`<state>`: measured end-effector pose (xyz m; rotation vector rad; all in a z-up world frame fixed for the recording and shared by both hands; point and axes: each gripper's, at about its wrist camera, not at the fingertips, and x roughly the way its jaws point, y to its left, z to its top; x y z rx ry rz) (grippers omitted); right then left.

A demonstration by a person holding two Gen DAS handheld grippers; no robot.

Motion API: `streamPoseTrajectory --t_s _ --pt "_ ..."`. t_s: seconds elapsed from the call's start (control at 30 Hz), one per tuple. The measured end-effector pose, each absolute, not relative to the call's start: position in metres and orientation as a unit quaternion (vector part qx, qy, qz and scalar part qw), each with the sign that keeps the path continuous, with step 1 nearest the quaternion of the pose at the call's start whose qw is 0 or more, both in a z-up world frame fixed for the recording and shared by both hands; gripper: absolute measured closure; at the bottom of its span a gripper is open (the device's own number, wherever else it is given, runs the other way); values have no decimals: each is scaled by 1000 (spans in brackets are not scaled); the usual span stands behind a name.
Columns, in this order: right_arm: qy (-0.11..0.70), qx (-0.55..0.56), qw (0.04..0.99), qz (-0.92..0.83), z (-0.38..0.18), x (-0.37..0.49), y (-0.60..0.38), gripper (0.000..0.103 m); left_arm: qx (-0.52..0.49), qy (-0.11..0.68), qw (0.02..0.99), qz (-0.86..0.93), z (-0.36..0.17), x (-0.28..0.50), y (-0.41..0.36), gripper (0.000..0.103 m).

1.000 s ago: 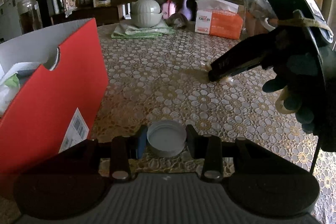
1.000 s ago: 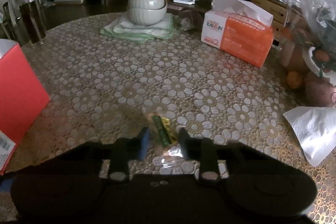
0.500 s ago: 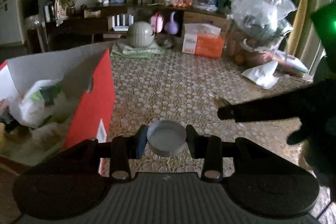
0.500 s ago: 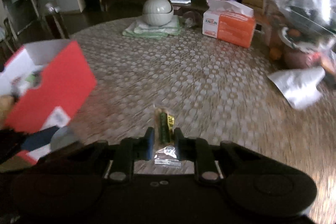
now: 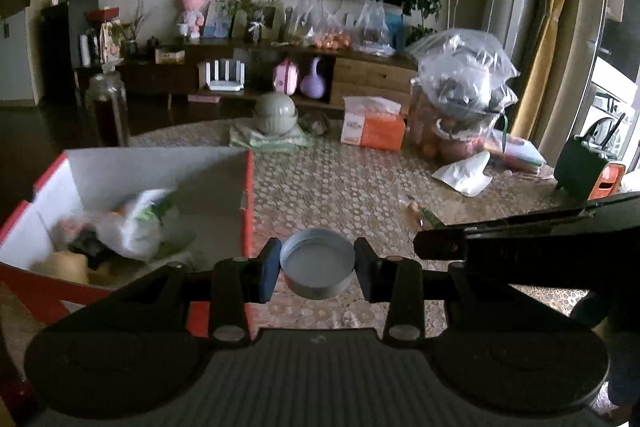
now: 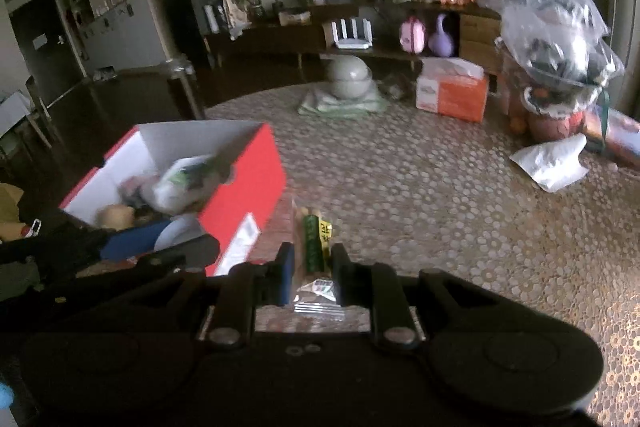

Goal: Organize objects
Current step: 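Carry the white cap and snack bar over the red shoebox with both tools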

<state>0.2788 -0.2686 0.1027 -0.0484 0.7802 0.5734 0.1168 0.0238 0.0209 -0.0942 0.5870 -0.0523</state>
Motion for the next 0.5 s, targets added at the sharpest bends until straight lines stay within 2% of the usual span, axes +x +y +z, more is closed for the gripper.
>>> streamPoseTrajectory --t_s 0.5 --pt "354 -57 884 300 126 232 -185 84 -44 279 959 9 46 85 104 65"
